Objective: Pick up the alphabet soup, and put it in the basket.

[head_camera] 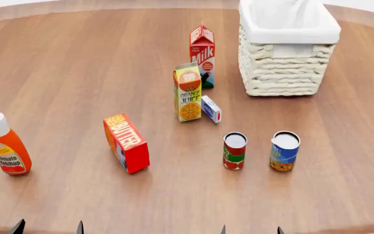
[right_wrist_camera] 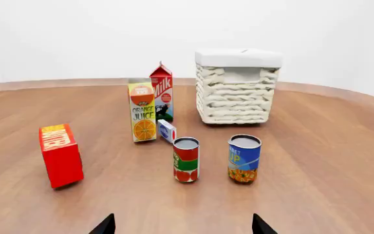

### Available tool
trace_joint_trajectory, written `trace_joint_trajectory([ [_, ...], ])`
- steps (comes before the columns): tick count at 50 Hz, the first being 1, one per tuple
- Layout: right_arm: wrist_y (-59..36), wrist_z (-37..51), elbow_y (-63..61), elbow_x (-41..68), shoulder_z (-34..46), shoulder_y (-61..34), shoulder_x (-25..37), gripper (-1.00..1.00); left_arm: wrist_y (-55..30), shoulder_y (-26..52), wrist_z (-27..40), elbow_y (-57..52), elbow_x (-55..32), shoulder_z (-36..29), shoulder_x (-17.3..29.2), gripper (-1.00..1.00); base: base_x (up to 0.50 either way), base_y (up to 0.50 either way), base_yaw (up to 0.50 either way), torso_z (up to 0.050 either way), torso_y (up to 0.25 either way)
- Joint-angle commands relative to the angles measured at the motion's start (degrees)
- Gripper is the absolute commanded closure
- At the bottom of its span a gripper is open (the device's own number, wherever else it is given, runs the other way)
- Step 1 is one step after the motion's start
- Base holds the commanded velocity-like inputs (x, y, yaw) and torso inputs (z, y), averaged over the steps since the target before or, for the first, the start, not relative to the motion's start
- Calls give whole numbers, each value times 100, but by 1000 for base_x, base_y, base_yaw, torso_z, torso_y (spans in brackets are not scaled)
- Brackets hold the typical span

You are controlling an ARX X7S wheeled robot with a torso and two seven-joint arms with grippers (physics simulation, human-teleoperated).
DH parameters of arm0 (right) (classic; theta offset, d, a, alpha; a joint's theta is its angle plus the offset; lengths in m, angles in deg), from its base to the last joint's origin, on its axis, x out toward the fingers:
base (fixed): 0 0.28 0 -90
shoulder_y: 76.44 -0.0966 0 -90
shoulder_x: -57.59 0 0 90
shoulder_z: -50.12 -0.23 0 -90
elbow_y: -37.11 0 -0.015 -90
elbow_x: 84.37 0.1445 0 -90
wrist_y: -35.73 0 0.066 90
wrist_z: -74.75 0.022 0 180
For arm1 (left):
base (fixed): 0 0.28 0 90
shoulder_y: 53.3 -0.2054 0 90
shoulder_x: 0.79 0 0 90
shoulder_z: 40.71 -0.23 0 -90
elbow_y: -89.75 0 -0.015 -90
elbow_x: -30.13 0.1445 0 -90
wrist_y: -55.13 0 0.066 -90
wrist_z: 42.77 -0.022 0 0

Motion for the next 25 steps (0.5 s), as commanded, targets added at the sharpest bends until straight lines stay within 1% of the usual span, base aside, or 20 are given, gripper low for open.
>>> trace_joint_trajectory([
  [1,27,32,-79,203,113,39,84,-100,-12,11,109,-4,-94,-99,90,-100,0,0,0,0,0],
  [7,31,150,-120,339,251,35,211,-100,-51,28,266,-33,-188,-247,204,-100,0,0,0,0,0],
  [13,58,351,-535,242,347,192,270,-100,115,8,439,-104,-159,-338,276,-100,0,0,0,0,0],
  [19,20,383,-1221,432,388,470,358,-100,403,-284,654,-669,-6,-408,365,-100,0,0,0,0,0],
  [25,76,456,-1677,518,413,705,434,-100,634,-433,766,-877,-9,-418,443,-100,0,0,0,0,0],
])
